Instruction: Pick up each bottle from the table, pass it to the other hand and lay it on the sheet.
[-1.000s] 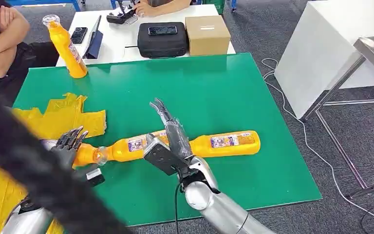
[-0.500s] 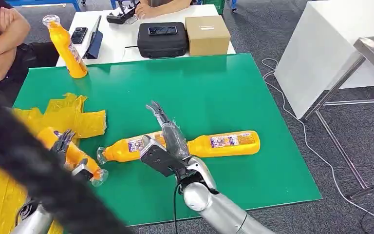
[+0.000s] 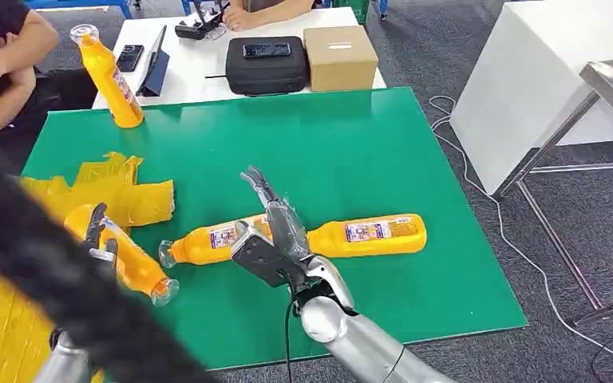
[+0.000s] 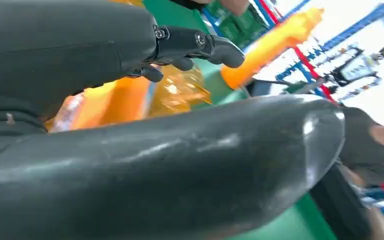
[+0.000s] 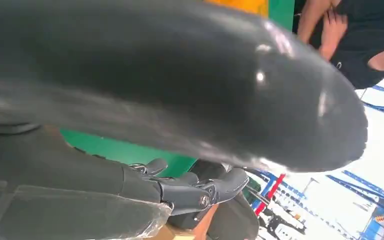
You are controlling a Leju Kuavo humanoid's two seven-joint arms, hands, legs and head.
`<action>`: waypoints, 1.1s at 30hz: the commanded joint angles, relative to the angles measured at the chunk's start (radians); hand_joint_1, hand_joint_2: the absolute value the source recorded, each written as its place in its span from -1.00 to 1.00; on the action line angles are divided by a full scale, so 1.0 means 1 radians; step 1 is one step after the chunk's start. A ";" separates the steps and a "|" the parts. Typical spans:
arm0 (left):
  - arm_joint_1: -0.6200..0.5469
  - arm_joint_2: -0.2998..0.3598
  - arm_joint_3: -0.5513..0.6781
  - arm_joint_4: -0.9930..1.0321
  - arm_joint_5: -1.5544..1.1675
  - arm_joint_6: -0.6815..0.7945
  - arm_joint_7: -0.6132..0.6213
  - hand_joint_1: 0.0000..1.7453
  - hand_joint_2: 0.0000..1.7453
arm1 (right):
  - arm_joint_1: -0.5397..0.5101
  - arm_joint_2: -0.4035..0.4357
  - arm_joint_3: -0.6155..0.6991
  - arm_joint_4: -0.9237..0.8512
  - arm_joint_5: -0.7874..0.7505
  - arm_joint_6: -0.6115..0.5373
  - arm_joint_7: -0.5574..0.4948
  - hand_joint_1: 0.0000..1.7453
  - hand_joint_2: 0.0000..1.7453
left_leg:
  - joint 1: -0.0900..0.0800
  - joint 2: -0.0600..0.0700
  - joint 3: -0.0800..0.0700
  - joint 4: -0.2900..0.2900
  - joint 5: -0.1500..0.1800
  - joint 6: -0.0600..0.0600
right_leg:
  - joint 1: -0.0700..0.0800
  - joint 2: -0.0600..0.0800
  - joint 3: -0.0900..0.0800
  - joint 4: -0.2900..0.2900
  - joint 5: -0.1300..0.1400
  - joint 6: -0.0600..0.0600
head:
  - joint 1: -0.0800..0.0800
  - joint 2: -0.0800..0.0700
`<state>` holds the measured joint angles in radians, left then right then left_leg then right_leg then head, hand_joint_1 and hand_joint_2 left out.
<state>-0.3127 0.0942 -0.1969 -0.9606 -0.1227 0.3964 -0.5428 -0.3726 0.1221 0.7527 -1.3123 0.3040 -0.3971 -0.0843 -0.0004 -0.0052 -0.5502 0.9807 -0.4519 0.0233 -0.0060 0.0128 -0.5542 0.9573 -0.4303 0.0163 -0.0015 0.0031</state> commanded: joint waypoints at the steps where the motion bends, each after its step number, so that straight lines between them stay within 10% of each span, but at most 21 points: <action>1: 0.049 -0.006 -0.058 -0.186 0.134 0.013 -0.017 -1.00 -1.00 | -0.084 0.008 0.019 0.129 -0.010 0.006 -0.011 -1.00 -1.00 | 0.001 0.003 0.003 0.000 -0.001 -0.002 | 0.001 0.002 0.002 -0.001 0.000 0.000 | 0.000 0.000; 19: 0.189 -0.034 0.097 -0.503 0.457 -0.065 0.016 -1.00 -1.00 | -0.090 -0.041 -0.057 0.161 0.082 -0.052 -0.131 -1.00 -1.00 | 0.002 0.000 0.002 0.001 -0.001 -0.002 | 0.002 -0.002 0.002 0.000 -0.001 0.000 | 0.000 0.000; 33: 0.311 -0.134 0.163 -0.684 0.476 -0.118 0.034 -1.00 -1.00 | 0.191 -0.223 -0.425 -0.110 0.290 0.041 -0.156 -1.00 -1.00 | -0.002 -0.006 0.002 0.000 -0.001 0.001 | -0.002 -0.007 0.003 -0.002 -0.002 0.001 | 0.000 0.000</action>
<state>-0.0445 0.0363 -0.1034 -1.5686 0.4101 0.2727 -0.5310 -0.3137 0.0146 0.5266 -1.2740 0.5482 -0.3980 -0.2300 -0.0032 -0.0070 -0.5495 0.9809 -0.4522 0.0247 -0.0084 0.0112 -0.5538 0.9565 -0.4305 0.0168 -0.0019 0.0031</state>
